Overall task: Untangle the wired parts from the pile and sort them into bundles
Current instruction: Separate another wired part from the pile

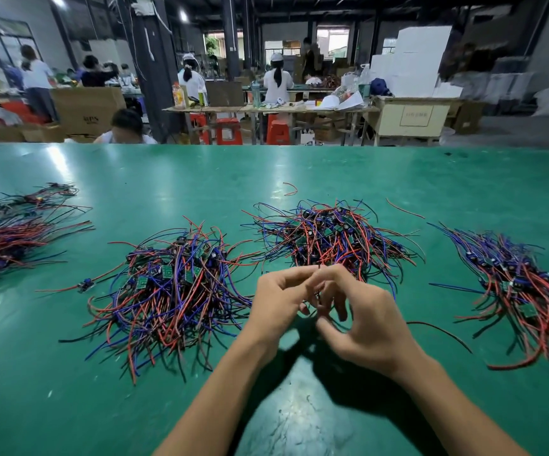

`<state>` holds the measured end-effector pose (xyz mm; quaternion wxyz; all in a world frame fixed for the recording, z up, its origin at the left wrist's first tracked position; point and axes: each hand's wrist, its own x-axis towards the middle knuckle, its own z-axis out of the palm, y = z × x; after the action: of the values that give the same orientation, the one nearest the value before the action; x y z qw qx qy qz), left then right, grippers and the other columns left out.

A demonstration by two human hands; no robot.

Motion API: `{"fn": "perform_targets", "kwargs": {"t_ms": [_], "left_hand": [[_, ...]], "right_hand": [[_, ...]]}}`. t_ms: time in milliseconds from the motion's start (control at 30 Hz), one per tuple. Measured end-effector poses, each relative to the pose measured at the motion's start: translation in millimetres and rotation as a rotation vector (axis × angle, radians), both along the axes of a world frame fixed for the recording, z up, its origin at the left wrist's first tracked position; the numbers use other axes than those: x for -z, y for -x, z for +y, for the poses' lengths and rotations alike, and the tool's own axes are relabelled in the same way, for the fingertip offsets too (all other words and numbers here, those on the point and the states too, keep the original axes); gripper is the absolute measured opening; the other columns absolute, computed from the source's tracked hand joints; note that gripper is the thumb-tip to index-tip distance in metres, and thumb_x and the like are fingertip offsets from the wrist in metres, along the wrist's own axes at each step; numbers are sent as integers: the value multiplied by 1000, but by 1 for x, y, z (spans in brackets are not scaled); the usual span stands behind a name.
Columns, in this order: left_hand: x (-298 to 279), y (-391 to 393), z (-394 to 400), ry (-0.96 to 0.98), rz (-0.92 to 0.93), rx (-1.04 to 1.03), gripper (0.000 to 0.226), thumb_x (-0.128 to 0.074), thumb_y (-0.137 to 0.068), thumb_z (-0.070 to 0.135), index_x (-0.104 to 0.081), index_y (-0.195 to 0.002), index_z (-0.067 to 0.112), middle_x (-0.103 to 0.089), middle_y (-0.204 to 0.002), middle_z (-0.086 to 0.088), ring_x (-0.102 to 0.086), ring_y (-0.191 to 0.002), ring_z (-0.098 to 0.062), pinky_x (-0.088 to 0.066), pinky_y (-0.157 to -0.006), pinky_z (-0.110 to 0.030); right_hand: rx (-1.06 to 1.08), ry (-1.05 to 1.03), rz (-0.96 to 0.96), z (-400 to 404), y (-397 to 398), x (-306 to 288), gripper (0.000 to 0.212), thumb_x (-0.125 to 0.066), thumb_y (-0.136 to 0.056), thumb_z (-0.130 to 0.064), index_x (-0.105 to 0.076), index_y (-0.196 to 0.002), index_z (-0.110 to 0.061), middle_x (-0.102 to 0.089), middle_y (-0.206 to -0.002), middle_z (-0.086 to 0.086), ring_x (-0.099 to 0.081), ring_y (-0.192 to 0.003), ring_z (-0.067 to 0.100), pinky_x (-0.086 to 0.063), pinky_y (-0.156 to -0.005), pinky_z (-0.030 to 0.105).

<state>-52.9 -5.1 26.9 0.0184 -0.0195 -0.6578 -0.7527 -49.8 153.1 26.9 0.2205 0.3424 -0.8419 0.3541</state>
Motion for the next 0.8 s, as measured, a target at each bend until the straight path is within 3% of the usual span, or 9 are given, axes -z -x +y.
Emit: {"fn": "perform_targets", "kwargs": {"t_ms": [167,233,300,367,467,567,633,700,800], "left_hand": [[-11,0,-15,44,99,-142,12,-75,-89,19,-80,-99,17,-79,-87,-2,-66,-71,-4,-48,-62,-20],[-14,0,-25,287,291,-459,10,-75,-90,19,-80,-98,20,-79,-83,2,-68,-72,-7,-53,-70,-27],[-15,-1,-40,685,519,-949,14,-73,-91,21,-80,-103,18,-77,-83,1,-64,-76,-20,-52,-76,-35],[-18,-5,-55,919,493,-1274,18,-70,-92,24,-79,-107,19,-76,-87,-5,-58,-82,-31,-46,-79,-41],[-15,-4,-76,993,78,-1187,28,-67,-91,23,-74,-118,24,-69,-113,-11,-49,-107,-35,-37,-91,-45],[-12,-4,-79,1005,-81,-1087,32,-66,-90,19,-68,-122,21,-52,-127,-14,-37,-120,-37,-32,-96,-47],[-16,-4,-70,1012,8,-1107,31,-65,-87,15,-68,-117,22,-49,-127,-12,-36,-119,-36,-30,-93,-45],[-19,-5,-56,1015,240,-1117,27,-64,-85,11,-70,-109,23,-53,-121,-10,-39,-113,-32,-31,-89,-42],[-16,-5,-31,964,556,-895,22,-59,-86,12,-70,-102,23,-62,-104,0,-49,-98,-22,-40,-87,-39]], "right_hand": [[140,169,20,-1,3,3,25,-68,-86,-41,-53,-104,-34,-64,-76,-16,-58,-66,6,-47,-64,21],[376,167,56,3,10,5,21,-69,-86,-38,-53,-98,-35,-62,-77,-16,-56,-71,5,-48,-64,29],[611,62,36,11,20,9,30,-73,-84,-35,-55,-108,-31,-63,-93,-13,-58,-88,14,-48,-71,35],[792,-128,-117,20,30,14,51,-71,-86,-45,-53,-125,-20,-64,-114,1,-58,-109,27,-47,-86,41],[919,-341,-282,30,39,19,56,-60,-90,-62,-58,-126,-20,-66,-120,4,-58,-115,28,-45,-92,39],[865,-286,-262,34,40,16,30,-64,-91,-56,-75,-103,-31,-73,-99,0,-66,-100,27,-46,-76,32],[830,-241,-297,33,39,13,19,-66,-90,-49,-77,-95,-34,-74,-90,-2,-69,-94,28,-44,-70,30],[803,-208,-340,31,36,11,16,-66,-87,-47,-76,-89,-35,-74,-85,-4,-69,-91,28,-48,-73,31],[744,0,-398,26,30,2,17,-64,-74,-49,-70,-72,-33,-70,-69,-11,-68,-78,24,-52,-71,31]]}}
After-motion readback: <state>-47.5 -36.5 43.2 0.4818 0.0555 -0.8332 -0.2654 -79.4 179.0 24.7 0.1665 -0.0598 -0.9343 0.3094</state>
